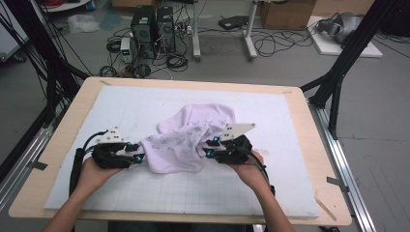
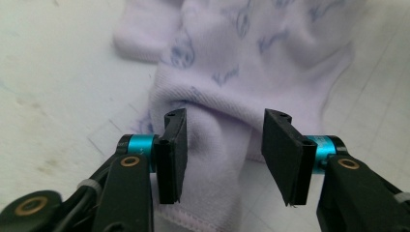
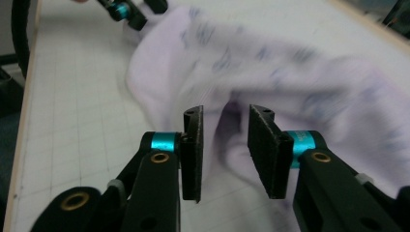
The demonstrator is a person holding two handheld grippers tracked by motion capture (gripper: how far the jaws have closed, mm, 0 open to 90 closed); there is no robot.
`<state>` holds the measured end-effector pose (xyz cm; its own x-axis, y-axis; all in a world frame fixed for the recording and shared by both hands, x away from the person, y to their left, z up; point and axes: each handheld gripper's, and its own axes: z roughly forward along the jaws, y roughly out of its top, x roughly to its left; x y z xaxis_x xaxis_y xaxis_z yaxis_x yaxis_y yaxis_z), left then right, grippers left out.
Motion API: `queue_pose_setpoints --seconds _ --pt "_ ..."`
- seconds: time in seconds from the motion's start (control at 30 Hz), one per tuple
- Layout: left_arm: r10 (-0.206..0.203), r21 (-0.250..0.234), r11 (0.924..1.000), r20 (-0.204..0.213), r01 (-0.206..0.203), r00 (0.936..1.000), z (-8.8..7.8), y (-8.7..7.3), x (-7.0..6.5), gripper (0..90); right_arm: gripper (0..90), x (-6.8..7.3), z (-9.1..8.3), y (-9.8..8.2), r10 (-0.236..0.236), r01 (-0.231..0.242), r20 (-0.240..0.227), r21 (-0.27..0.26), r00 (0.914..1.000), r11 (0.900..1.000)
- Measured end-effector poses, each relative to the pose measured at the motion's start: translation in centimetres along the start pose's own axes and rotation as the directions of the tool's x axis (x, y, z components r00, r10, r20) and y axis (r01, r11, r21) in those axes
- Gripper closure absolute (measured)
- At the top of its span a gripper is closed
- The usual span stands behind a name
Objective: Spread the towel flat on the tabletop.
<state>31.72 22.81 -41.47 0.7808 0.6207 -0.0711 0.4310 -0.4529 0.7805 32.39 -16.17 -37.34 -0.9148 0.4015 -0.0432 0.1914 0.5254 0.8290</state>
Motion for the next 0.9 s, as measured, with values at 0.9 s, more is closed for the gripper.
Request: queue_pose_setpoints --seconds 0.9 --pt "0.123 -0.013 0.9924 0.078 -0.122 0.9894 -3.5 0.5 -6.4 83.4 86.1 3.5 -3.3 -2.1 0.032 -0.030 -0.117 0.020 0.9926 0.999"
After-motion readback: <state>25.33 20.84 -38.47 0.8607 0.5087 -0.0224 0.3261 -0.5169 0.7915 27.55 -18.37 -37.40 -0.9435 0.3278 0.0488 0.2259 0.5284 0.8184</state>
